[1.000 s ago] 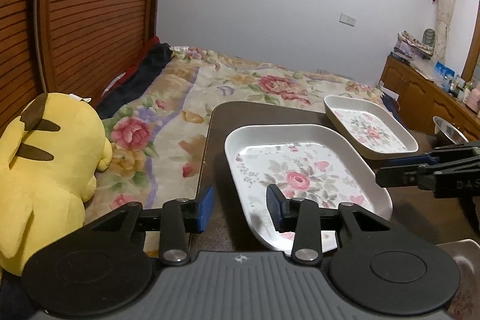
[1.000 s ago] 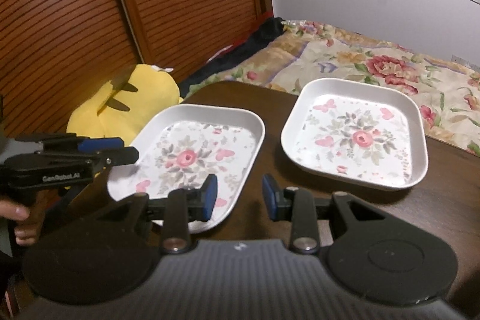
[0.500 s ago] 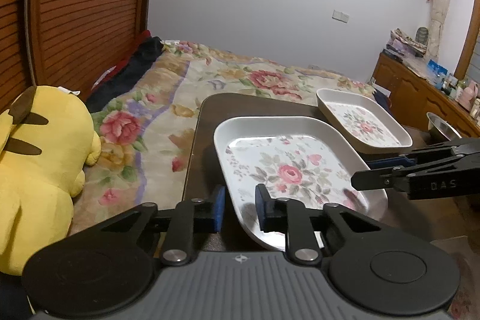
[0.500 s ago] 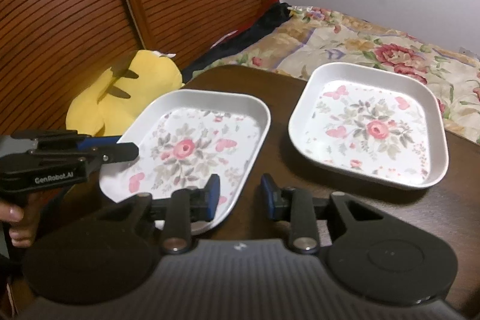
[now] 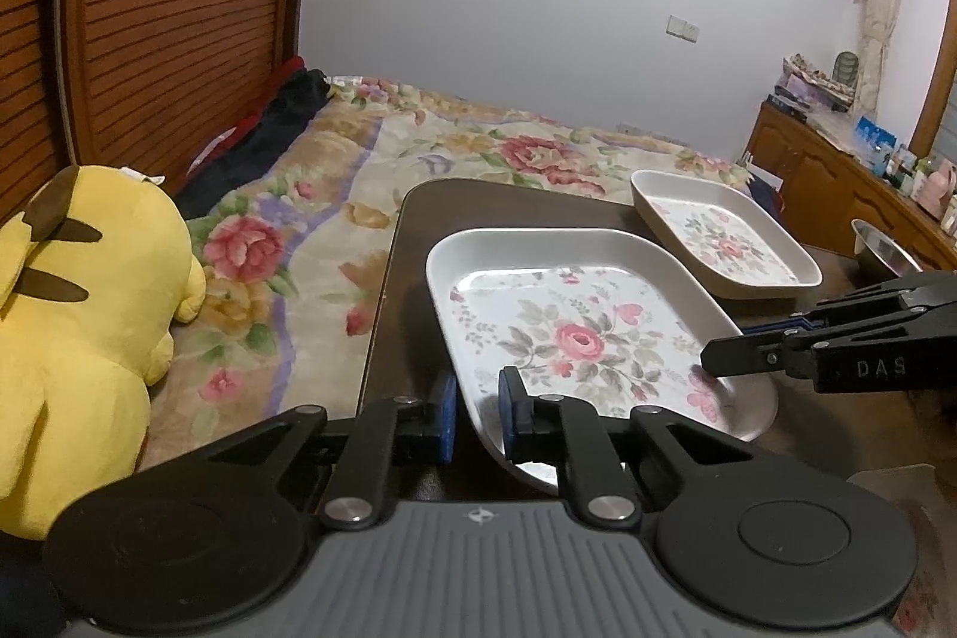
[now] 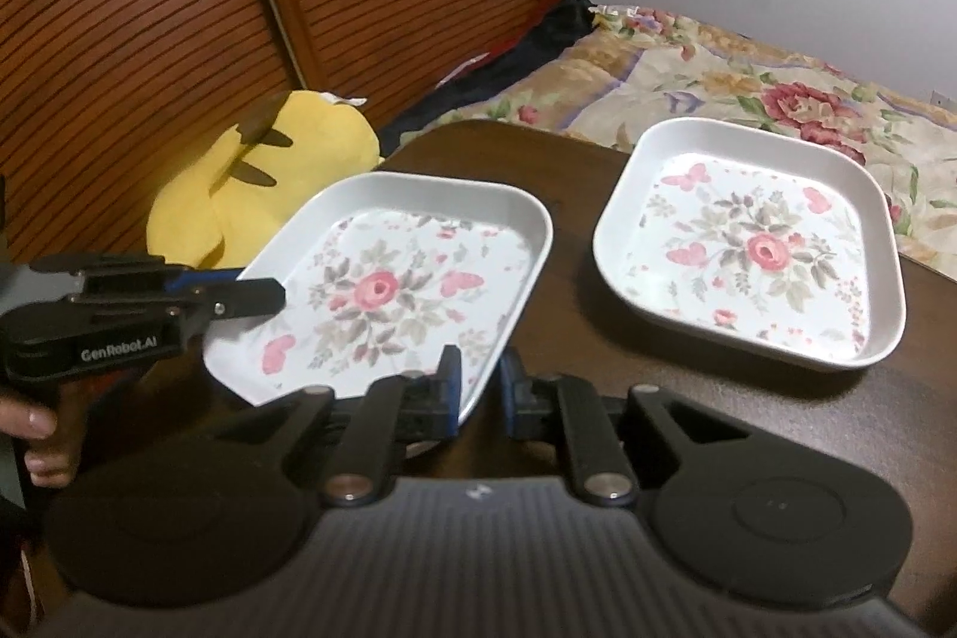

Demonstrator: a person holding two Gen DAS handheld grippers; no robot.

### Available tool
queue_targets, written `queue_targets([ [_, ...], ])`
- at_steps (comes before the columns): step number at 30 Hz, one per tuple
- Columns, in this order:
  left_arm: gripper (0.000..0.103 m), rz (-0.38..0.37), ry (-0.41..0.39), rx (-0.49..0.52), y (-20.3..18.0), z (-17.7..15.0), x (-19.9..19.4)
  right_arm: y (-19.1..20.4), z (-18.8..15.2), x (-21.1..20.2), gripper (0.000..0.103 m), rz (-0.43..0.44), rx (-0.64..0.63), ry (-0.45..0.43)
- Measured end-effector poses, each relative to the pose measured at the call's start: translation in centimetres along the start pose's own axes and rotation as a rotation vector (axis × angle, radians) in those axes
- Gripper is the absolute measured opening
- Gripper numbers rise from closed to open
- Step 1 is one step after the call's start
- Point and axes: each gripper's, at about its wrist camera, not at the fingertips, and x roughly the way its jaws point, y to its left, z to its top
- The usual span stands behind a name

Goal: Organize plates and bowls

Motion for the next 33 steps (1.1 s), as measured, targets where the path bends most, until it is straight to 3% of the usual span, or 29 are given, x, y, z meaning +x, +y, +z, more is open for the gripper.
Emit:
queue_targets([
  [17, 0.016, -0.039, -0.09, 0.05, -3.2, 0.6, -4.5, 0.4, -1.5, -6.7, 0.015, -0.029, 0.02, -0.109],
  [33, 0.016, -0.136, -0.099, 0.114, -8.2, -1.3, -7.9, -0.1, -6.6, -12.9, 0.015, -0.099, 0.087, -0.168],
])
